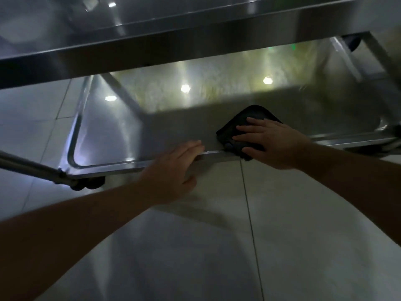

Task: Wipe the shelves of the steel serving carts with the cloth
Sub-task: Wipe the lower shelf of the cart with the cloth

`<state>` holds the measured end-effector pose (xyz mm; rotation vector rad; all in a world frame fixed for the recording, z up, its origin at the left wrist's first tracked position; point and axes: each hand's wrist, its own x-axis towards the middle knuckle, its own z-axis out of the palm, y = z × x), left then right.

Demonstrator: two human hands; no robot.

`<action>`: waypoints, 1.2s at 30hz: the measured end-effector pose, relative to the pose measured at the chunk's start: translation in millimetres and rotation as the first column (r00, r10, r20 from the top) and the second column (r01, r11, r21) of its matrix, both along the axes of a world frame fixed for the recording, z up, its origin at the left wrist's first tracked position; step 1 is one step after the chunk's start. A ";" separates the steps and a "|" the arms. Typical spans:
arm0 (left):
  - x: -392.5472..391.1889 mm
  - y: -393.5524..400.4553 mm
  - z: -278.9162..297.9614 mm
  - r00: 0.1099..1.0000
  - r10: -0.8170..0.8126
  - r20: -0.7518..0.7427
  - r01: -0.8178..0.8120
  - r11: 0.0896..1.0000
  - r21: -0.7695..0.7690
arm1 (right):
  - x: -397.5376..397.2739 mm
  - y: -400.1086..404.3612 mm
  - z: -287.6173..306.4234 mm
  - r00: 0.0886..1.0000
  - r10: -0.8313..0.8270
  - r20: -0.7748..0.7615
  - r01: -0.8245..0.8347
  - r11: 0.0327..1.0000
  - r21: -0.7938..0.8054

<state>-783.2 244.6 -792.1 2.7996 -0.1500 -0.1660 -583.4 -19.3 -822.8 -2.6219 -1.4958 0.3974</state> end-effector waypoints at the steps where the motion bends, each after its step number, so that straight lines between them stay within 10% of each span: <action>1: 3.7 -10.1 -4.4 0.999 -0.052 -0.015 0.053 0.998 0.021 | 3.6 -8.8 1.2 1.000 -0.012 0.001 0.012 1.000 0.003; 17: 64.3 -130.3 -40.2 0.982 -0.165 0.089 0.135 0.952 0.274 | 51.7 -151.3 4.2 0.941 -0.336 -0.050 0.340 0.932 0.126; 31: 92.4 -164.9 -52.1 0.990 -0.078 0.119 0.050 0.973 0.224 | 98.4 -140.4 -6.5 0.552 -0.834 0.016 0.830 0.551 0.083; 36: 93.0 -164.1 -50.4 0.995 -0.068 0.076 0.050 0.973 0.224 | 127.1 -82.6 0.1 0.703 -0.711 -0.015 0.711 0.700 0.068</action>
